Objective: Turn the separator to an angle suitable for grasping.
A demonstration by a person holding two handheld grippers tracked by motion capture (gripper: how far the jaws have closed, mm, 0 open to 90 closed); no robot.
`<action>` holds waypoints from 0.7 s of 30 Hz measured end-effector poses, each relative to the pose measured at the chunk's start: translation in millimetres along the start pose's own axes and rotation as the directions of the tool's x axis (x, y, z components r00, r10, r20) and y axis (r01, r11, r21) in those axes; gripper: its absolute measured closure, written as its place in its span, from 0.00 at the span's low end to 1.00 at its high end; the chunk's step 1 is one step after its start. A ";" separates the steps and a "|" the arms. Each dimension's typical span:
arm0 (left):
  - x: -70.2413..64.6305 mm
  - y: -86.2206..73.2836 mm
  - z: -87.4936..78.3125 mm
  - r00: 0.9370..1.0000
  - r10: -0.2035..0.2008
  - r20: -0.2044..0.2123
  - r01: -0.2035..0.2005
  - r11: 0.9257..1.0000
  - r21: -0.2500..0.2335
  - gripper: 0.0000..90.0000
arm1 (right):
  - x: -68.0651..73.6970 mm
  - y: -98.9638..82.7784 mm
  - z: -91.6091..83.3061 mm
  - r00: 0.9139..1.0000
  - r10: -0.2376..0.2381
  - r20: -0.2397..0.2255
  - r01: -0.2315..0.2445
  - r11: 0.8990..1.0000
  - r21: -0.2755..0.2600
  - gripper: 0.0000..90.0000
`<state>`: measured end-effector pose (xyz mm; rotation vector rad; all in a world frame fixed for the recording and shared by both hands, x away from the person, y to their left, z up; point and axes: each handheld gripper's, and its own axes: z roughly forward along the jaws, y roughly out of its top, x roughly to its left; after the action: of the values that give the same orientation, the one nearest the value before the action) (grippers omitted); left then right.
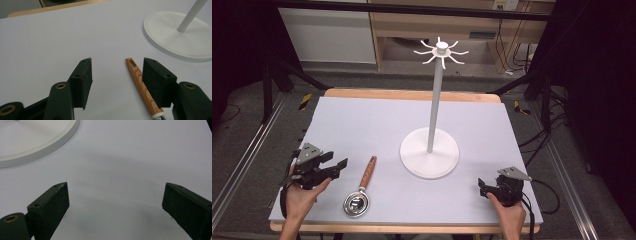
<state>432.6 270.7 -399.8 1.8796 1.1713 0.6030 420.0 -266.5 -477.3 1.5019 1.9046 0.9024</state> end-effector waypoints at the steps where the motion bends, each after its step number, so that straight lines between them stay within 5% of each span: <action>1: -1.7 1.2 1.5 1.000 0.001 0.002 -0.001 1.000 0.001 0.45 | 0.2 0.0 0.0 1.000 0.000 0.000 0.000 1.000 -0.001 0.09; 21: -30.9 20.5 28.4 0.998 0.038 0.056 -0.041 0.998 0.052 0.47 | 2.3 0.5 0.8 1.000 -0.008 -0.003 0.008 1.000 0.005 0.09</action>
<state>449.8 227.3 -397.5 1.9566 1.1271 0.5433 420.4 -264.0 -477.4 1.4963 1.9149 0.8971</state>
